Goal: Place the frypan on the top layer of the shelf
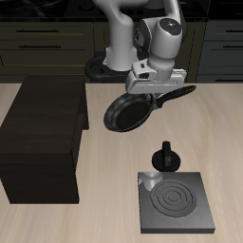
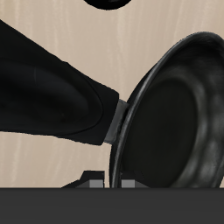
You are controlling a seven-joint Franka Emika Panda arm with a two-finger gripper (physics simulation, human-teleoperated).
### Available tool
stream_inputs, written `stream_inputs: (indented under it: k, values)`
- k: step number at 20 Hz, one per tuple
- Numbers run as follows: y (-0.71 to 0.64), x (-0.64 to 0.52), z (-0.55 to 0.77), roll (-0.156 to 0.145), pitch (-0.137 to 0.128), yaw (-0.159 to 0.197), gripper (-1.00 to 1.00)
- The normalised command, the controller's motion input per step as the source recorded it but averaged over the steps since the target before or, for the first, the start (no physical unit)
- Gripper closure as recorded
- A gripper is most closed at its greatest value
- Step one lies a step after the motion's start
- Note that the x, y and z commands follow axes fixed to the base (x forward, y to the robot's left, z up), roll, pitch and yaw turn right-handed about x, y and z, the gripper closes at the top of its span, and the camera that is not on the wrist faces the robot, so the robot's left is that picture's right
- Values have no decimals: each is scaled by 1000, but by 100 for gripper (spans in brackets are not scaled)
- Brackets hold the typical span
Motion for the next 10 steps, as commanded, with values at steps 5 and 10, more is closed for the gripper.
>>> stream_inputs:
  k: [5,10]
  values:
    - [15,5,152,-13,-17,29,100]
    - [-43,4,205,-11,-25,11,100]
